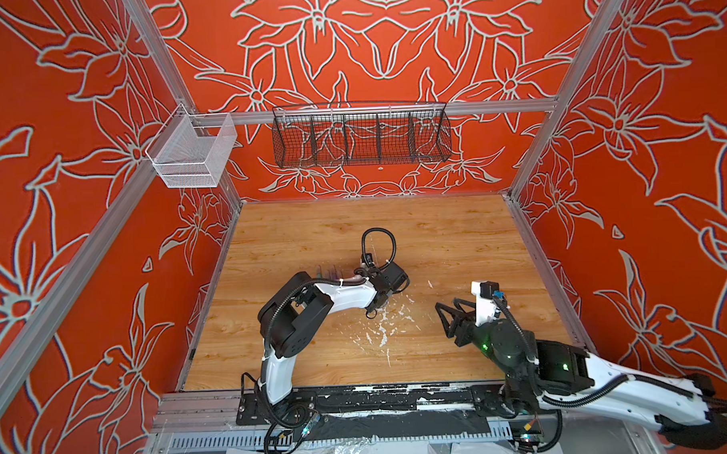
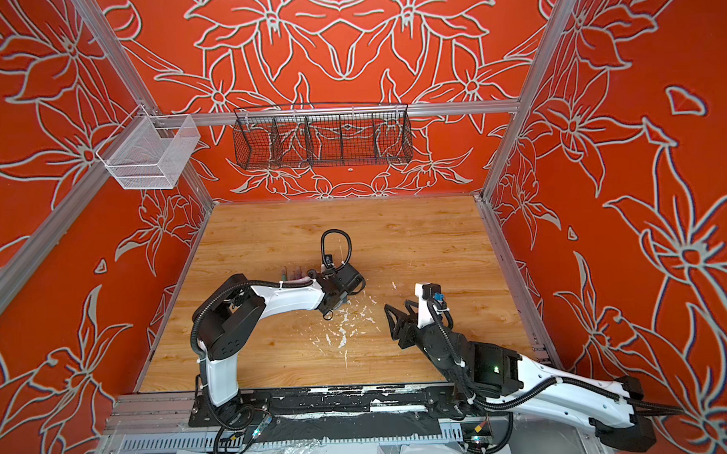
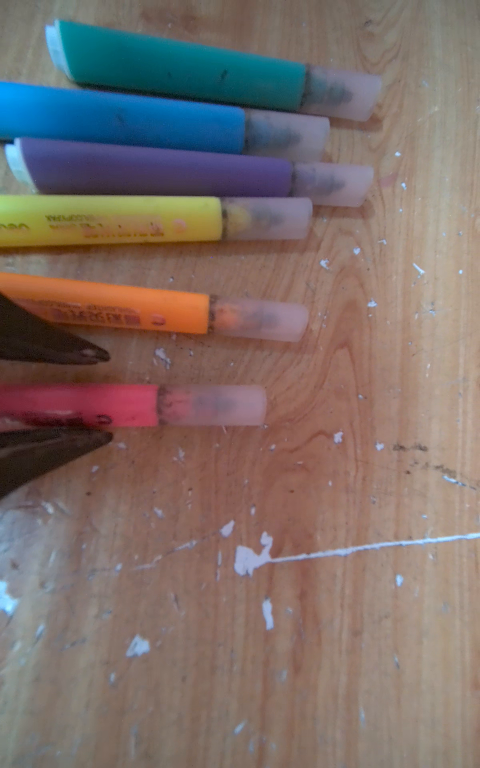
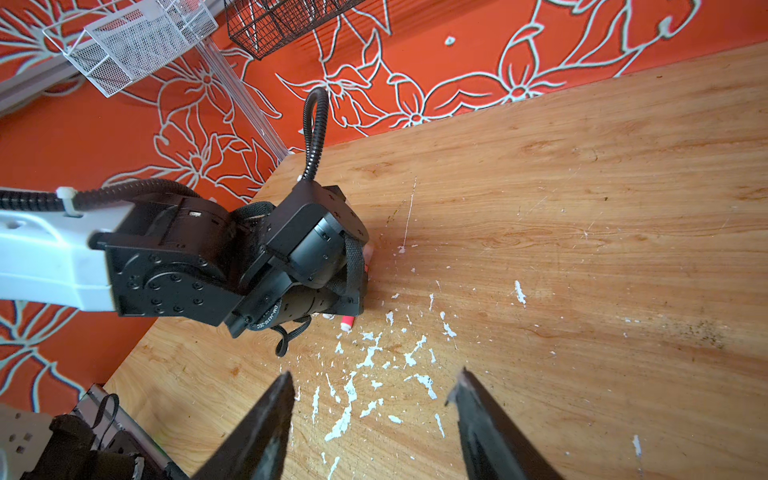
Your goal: Insert the pens into the pen caps
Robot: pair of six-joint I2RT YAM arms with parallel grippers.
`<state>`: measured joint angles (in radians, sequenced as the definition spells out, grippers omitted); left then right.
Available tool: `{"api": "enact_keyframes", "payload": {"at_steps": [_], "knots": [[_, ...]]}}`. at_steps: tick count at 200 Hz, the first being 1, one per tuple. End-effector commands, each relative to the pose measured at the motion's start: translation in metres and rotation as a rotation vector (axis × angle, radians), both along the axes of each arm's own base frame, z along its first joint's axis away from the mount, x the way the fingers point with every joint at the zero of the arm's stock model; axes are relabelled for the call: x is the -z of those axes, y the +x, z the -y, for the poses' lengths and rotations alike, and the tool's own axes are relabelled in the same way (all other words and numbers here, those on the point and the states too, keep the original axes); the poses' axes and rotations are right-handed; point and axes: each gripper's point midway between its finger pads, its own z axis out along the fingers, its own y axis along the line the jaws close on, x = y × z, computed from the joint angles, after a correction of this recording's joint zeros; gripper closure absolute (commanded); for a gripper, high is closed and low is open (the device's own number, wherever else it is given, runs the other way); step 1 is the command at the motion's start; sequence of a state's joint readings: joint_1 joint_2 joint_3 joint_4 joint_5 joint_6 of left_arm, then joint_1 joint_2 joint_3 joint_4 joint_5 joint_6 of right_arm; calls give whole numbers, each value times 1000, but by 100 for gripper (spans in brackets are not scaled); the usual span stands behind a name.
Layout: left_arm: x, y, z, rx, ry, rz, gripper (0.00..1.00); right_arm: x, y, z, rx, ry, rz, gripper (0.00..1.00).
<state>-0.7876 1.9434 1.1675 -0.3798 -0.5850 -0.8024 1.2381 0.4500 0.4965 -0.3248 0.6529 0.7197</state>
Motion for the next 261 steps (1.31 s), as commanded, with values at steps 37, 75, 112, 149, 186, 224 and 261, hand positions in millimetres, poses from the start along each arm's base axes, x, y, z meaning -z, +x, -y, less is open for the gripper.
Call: {"api": "enact_keyframes", "payload": {"at_steps": [37,75,112,149,186,224,261], "knots": [[-24,-3,-10,41,31,6,70,0,1,2,12,10,-14,37],[-85,1,-9,88,-9,99,67,-15,2,1,6,13,6,24],[-163,2,-30,109,-14,229,67,-54,8,2,54,-20,-5,3],[-192,7,-107,-32,-73,310,55,-85,22,-18,67,-151,10,2],[-195,-6,-201,-212,107,499,22,-84,82,-7,306,-426,98,2],[-166,-36,-252,-331,250,692,15,-12,168,70,575,-472,-91,2],[-142,-35,-265,-331,215,663,15,38,185,121,666,-667,-72,2]]}}
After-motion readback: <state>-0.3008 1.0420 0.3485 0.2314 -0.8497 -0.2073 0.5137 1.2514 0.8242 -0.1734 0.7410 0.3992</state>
